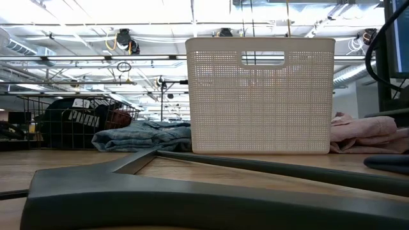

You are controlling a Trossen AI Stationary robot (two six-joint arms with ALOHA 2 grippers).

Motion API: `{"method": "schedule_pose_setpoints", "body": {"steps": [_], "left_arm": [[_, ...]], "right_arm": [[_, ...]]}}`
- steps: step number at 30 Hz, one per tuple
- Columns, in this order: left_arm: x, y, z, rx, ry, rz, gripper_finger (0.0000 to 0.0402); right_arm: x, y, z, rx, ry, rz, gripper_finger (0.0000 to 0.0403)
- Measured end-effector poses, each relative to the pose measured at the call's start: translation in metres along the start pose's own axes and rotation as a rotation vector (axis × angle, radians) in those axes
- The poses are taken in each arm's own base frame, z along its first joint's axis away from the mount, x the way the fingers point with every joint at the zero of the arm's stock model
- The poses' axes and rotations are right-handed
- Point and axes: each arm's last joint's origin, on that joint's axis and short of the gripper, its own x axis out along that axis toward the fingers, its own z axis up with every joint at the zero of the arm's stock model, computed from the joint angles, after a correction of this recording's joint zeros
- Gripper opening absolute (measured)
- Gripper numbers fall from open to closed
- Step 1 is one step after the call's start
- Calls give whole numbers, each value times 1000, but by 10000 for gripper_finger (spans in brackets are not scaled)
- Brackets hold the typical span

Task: Pick & Place Cloths
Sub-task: Put the blue sock into the transparent bin

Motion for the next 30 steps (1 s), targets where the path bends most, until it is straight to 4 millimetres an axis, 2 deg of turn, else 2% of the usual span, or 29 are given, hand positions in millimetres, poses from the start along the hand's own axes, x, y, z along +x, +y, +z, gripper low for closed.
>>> {"method": "schedule_pose_setpoints", "body": {"steps": [9,17,19,23,30], "left_arm": [[0,0,0,0,0,0,17],[0,0,0,0,0,0,17],[0,0,0,0,0,0,17],[0,0,0,0,0,0,17],[0,0,0,-2,0,0,17]], "right_arm": [[1,-1,2,11,-24,-12,127],[1,1,0,-44,-14,25,29],[1,5,-2,-87,-4,78,12],[0,16,-11,-190,39,224,16],[-14,39,-30,-341,74,625,7]]}}
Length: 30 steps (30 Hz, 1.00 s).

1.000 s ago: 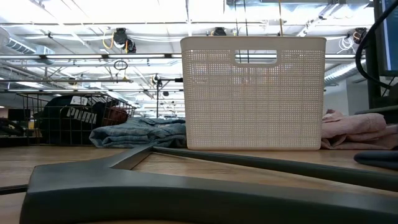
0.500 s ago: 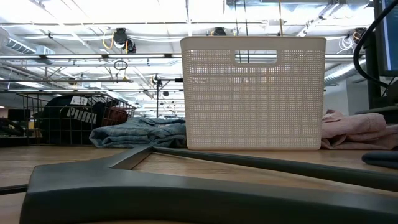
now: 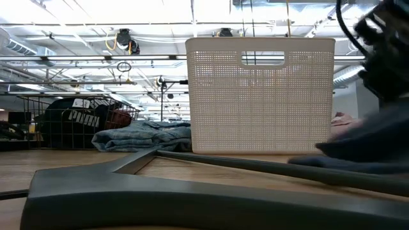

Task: Pick & Place Cloths
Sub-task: Put the blue sock into the transparent bin

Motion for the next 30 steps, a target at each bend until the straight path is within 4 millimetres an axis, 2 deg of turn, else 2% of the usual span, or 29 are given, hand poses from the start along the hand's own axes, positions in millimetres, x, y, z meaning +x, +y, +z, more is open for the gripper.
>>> {"method": "schedule_pose_setpoints", "body": {"steps": [5,11,23,30], "left_arm": [[0,0,0,-15,4,-8,17],[0,-1,1,-34,-3,-11,17],[-1,-6,18,-52,-161,-56,17],[12,-10,32,-35,-250,-31,23]], "right_arm": [[-5,24,-8,-76,-29,260,5],[-14,53,-17,-172,-61,478,5],[-47,137,-24,-506,-199,715,5],[-74,184,-16,-766,-297,798,5]]}}
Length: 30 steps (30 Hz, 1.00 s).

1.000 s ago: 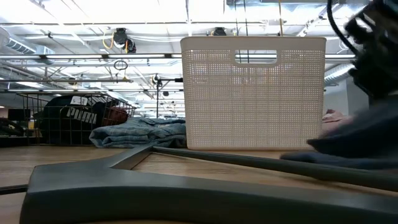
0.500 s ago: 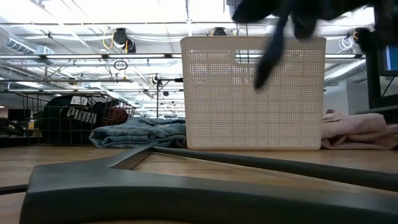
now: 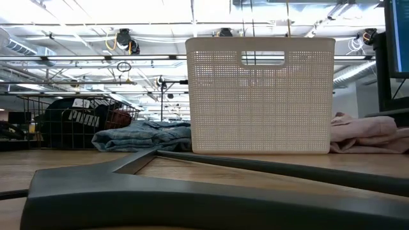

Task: Pick & Place Cloths
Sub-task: Put the blue sock into the transparent bin

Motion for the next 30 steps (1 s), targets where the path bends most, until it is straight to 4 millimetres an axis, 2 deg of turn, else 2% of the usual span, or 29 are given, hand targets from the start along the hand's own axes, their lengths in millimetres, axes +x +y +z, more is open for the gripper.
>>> {"method": "schedule_pose_setpoints", "body": {"steps": [5,9,20,25,30], "left_arm": [[17,-5,5,-1,-39,-29,62],[31,-9,7,-16,-62,-60,105],[76,-13,11,64,-150,-61,221],[98,-11,8,64,-141,-86,253],[116,-6,2,58,-111,-110,268]], "right_arm": [[4,10,21,-148,19,9,5],[5,7,30,-191,23,-3,5],[17,-20,41,-181,59,-89,5],[24,-31,44,-154,81,-96,5],[23,-32,46,-148,102,-81,5]]}}
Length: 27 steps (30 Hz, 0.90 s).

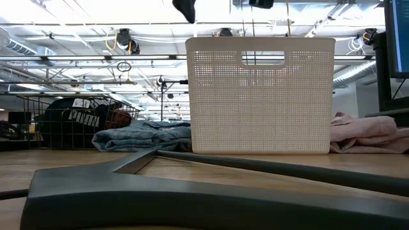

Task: Pick & Place Cloths
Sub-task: Put the blue sock into the transparent bin

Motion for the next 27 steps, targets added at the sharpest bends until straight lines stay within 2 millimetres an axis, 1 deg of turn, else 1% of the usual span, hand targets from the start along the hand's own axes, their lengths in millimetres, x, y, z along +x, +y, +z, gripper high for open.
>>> {"method": "schedule_pose_setpoints", "body": {"steps": [7,21,27], "left_arm": [[18,6,-6,-27,-1,-85,269],[45,13,-25,-46,68,-122,269],[52,18,-26,-56,45,-196,269]], "right_arm": [[0,-1,1,-4,0,-3,5],[0,-1,0,-9,19,10,5],[0,-1,0,-16,21,13,5]]}}
